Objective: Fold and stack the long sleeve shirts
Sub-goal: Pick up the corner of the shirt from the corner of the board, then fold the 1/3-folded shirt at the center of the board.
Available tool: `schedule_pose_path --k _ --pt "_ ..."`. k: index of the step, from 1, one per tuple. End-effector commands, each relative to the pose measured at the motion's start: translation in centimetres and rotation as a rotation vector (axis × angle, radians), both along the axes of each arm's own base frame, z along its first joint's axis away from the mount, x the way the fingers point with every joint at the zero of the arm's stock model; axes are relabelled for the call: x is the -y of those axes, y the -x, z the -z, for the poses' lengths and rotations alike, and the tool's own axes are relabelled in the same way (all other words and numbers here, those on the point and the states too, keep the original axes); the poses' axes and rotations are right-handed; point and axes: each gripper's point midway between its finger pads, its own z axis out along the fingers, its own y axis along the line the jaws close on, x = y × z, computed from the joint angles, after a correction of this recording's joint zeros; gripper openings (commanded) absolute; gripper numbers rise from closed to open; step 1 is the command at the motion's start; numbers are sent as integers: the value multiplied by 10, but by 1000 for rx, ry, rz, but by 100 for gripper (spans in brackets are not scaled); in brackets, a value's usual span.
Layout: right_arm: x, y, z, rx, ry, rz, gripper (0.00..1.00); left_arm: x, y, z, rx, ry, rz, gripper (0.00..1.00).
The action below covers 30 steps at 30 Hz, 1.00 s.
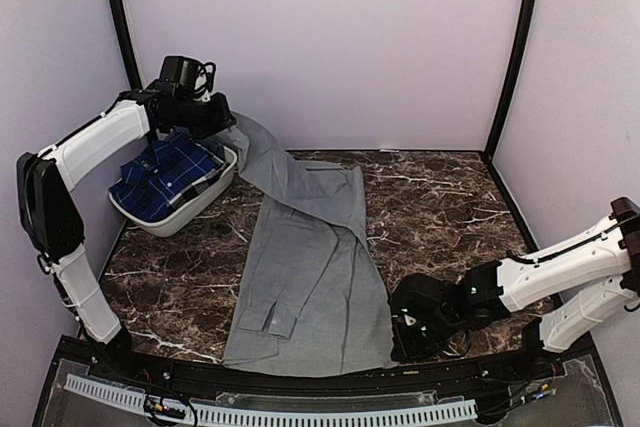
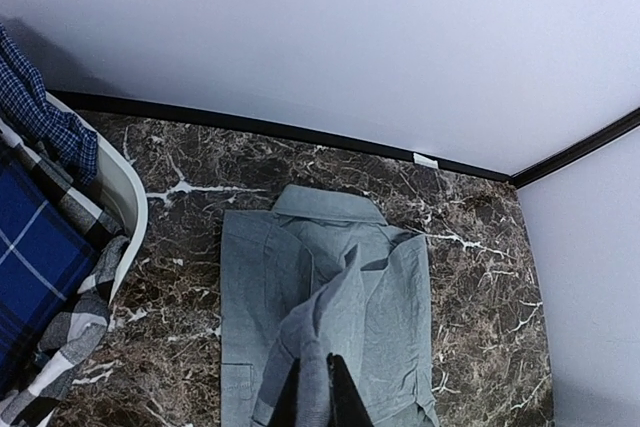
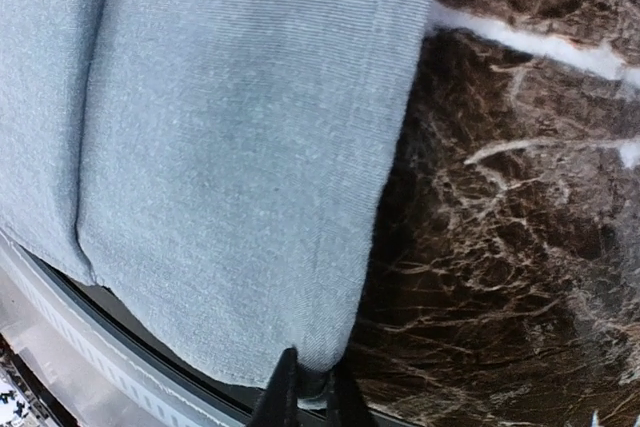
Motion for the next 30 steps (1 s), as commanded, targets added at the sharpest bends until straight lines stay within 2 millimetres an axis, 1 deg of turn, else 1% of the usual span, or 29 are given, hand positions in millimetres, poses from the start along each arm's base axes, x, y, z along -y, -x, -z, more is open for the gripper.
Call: schedule_pose_path --k 1,5,6,7,9,10,11,12,15,16,20,21,22,23,24,27,30 --pt "9 -7 6 27 72 26 0 6 -16 -25 81 51 9 0" --pt "32 -21 6 56 141 70 0 15 -33 -35 124 89 22 0" --pt "41 -29 4 76 158 90 0 19 -39 -40 140 102 32 0" --pt "47 -34 1 90 162 110 0 21 -42 -41 142 110 33 0" --pt "58 -42 -7 113 164 143 0 25 -49 -49 163 125 41 0" --pt "61 -45 -11 124 156 154 0 26 -53 -55 177 129 43 0" --pt "60 -46 -15 133 144 150 0 27 -55 -66 200 136 44 0" --pt "58 -46 -19 137 128 145 0 27 -57 -67 203 137 44 0" --pt "45 -44 -29 148 82 103 0 25 -58 -86 247 131 34 0" --pt "39 -44 -33 158 69 89 0 23 -57 -89 249 126 31 0" --pt "10 -39 -47 193 25 1 0 13 -51 -104 283 89 1 0" --pt "0 -36 -50 200 7 -28 0 9 -50 -105 289 71 -13 0" --pt "-9 -33 -52 204 -5 -58 0 5 -46 -112 303 59 -20 0" --pt "-17 -31 -53 205 -12 -82 0 0 -45 -110 303 40 -42 0" --pt "-25 -29 -55 204 -23 -108 0 -4 -41 -117 318 25 -51 0" --pt "-46 -24 -55 200 -40 -173 0 -24 -35 -119 327 -30 -113 0" --pt "-61 -17 -49 164 -59 -229 0 -42 -34 -110 309 -86 -162 0"
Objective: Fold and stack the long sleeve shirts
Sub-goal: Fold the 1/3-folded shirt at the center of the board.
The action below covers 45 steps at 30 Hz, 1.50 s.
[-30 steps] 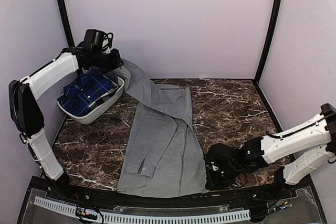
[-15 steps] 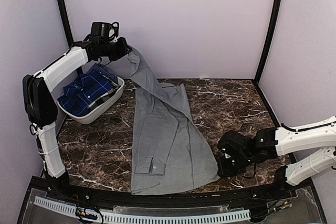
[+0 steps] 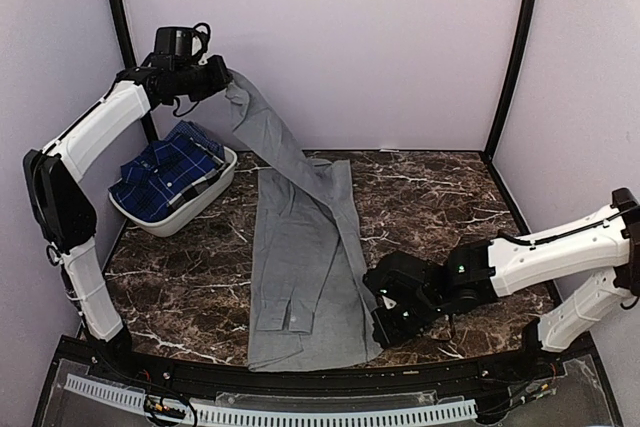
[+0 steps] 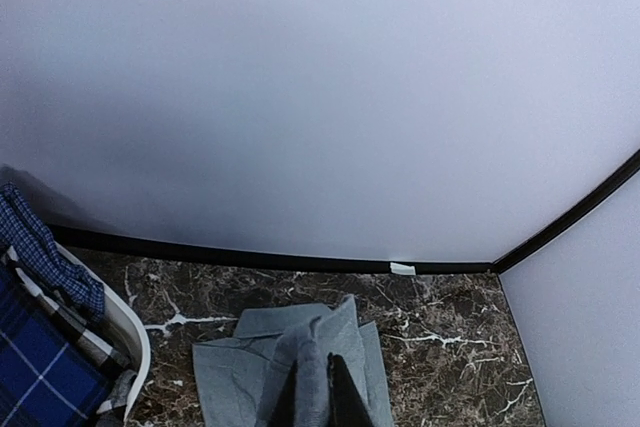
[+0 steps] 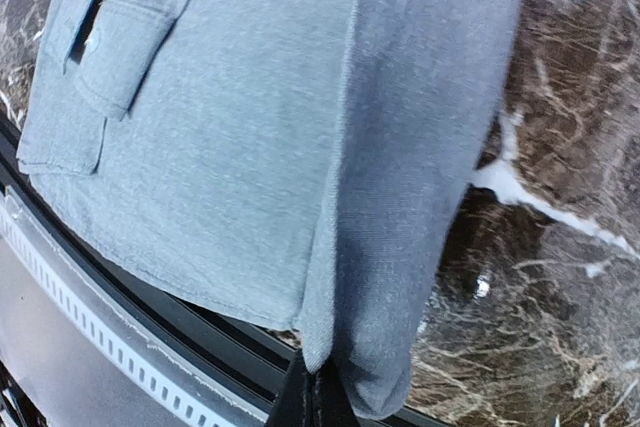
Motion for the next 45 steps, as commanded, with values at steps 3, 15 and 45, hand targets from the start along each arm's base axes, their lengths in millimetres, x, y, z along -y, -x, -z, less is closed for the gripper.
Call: schedule_pose_path --k 3,15,45 --pt "-37 11 1 -29 -56 -131 0 -52 15 -15 26 -107 -135 0" --pt "-67 7 1 -43 -43 -204 0 -52 -1 32 -77 -167 -115 1" --pt "-23 -65 -8 31 -57 80 0 4 -4 47 -74 72 102 0"
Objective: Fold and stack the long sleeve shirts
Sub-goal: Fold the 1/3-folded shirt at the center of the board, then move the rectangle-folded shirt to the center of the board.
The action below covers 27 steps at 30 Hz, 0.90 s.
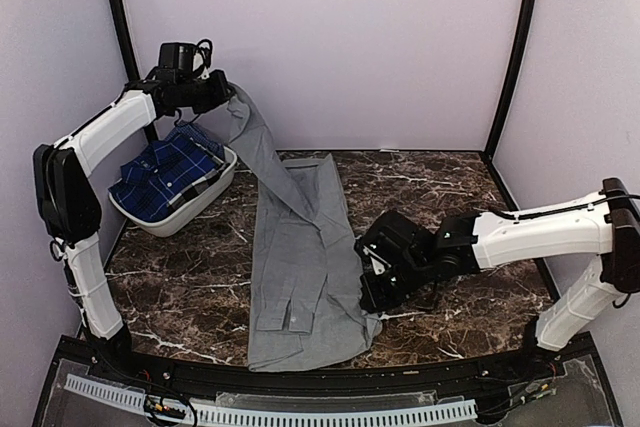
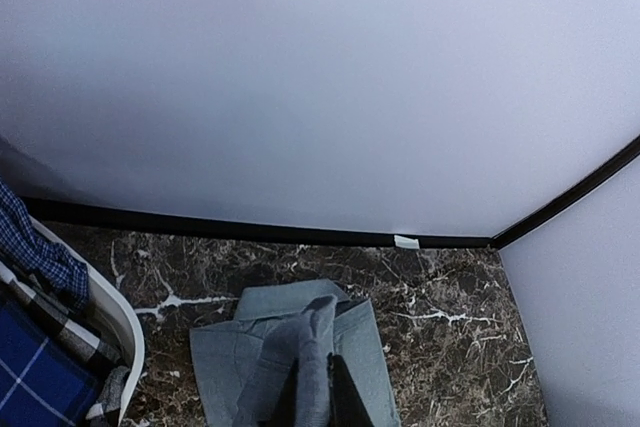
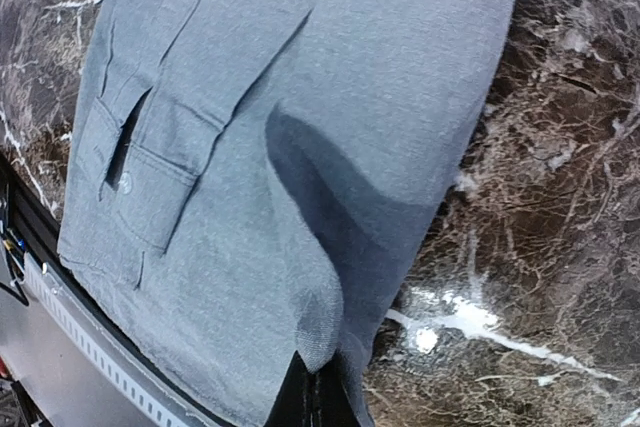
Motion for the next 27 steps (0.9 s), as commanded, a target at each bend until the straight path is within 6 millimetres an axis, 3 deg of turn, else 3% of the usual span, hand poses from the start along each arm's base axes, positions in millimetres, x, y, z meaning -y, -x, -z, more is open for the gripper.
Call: schedule_pose_path --k 1,2,6,8,9,12,17,22,25,26,27 --pt "7 -8 13 7 17 60 0 14 16 33 -79 47 50 0" --pt "4 -5 16 -9 8 47 0 20 20 39 -90 53 64 0" --pt "-8 2 29 -41 -7 -3 0 45 47 102 -234 32 115 0" --pt "-14 0 33 -39 -10 -18 0 53 67 145 -331 21 129 0" --pt "-17 -1 37 -42 -8 -24 0 63 74 154 -347 20 148 0" --pt "-28 -8 45 -44 -11 -41 0 75 98 197 -442 4 167 0" --pt "-39 -34 51 -23 -8 -24 0 100 121 252 -566 -23 209 0" --pt "-44 -68 38 22 -25 23 0 102 115 294 -644 -89 174 0" --pt "-48 -78 18 61 -39 29 0 98 99 300 -639 -146 137 0" --pt "-48 -79 12 68 -40 29 0 95 101 312 -670 -173 128 0" --pt "-48 -79 3 76 -52 29 0 95 93 308 -654 -184 119 0"
